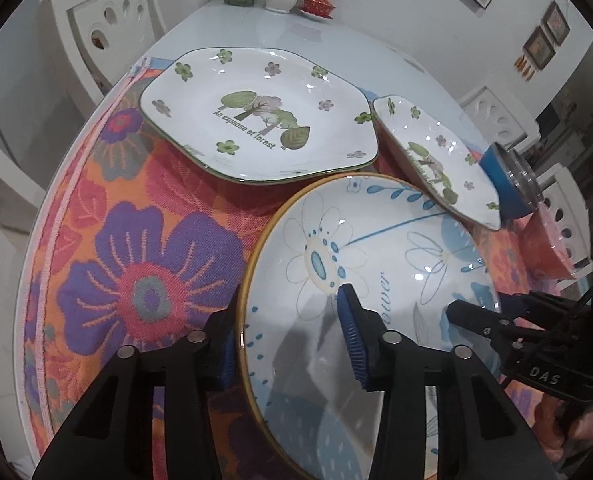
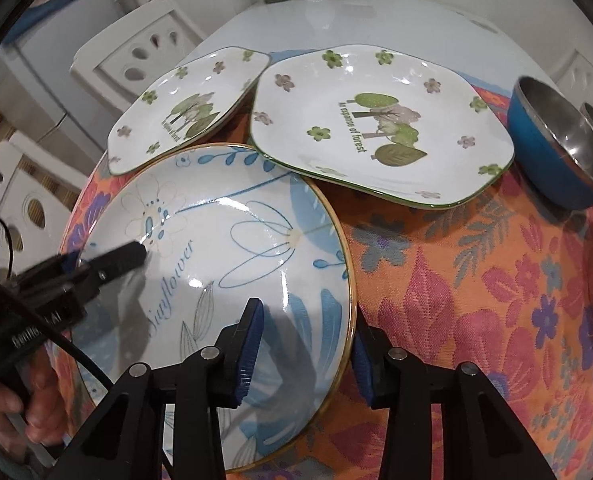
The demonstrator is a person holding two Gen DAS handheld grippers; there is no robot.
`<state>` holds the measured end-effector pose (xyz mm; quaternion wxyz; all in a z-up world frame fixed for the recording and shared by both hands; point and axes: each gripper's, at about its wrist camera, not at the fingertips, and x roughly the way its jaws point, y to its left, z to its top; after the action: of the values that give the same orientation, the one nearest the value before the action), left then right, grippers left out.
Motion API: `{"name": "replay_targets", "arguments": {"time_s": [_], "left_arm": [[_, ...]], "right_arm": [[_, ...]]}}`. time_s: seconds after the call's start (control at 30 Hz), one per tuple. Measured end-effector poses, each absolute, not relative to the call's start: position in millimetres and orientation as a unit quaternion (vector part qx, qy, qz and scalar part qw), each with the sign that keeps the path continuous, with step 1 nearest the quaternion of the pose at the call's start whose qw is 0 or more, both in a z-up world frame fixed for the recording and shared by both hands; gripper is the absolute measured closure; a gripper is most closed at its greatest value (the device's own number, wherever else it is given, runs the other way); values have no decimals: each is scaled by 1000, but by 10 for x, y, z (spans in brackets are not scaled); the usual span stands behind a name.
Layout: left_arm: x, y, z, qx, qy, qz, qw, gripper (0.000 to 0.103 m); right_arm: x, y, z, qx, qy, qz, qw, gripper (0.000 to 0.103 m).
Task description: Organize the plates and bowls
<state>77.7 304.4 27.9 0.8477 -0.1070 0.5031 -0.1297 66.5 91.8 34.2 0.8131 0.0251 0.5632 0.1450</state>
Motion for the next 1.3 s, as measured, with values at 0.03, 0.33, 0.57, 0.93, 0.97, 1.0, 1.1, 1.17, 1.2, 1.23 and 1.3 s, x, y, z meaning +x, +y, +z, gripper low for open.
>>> {"name": "replay_targets", "arguments": {"time_s": [0.03, 0.33, 0.57, 0.93, 0.97, 1.0, 1.1, 1.17, 1.2, 1.23, 1.3], "left_arm": [[759, 3062, 282, -111, 503, -133, 847, 64], [431, 3155, 452, -112, 493, -135, 852, 64], [81, 3228, 692, -126, 486, -121, 856, 64], [-413, 3463, 753, -143, 498, -81, 851, 64], [-451, 3485, 742, -143, 500, -77, 851, 64], [-479, 3497, 735, -144, 501, -73, 850, 64], [-565, 3558, 687, -151, 506, -60, 847, 64], [-595, 3576, 632, -152, 512, -54, 843, 64], [-605, 3576, 608, -152, 515, -53, 842, 64], [-617, 3577, 572, -153, 520, -52, 839, 64], [-643, 3570, 506, -153, 527, -50, 834, 64]], "right_arm": [[640, 909, 349, 25, 563, 149, 812, 66], [384, 966, 567, 22, 560, 172, 810, 66], [182, 1028, 793, 20, 564, 169, 808, 66], [-242, 1310, 876, -19, 574, 203, 793, 66], [-269, 1345, 860, -23, 576, 207, 790, 66], [-295, 1379, 840, -28, 579, 211, 787, 66], [-356, 1452, 772, -36, 587, 217, 779, 66], [-382, 1483, 711, -40, 597, 220, 771, 66], [-391, 1490, 680, -40, 602, 221, 766, 66], [-393, 1495, 663, -40, 605, 221, 764, 66], [-393, 1486, 623, -40, 612, 221, 759, 66]]}}
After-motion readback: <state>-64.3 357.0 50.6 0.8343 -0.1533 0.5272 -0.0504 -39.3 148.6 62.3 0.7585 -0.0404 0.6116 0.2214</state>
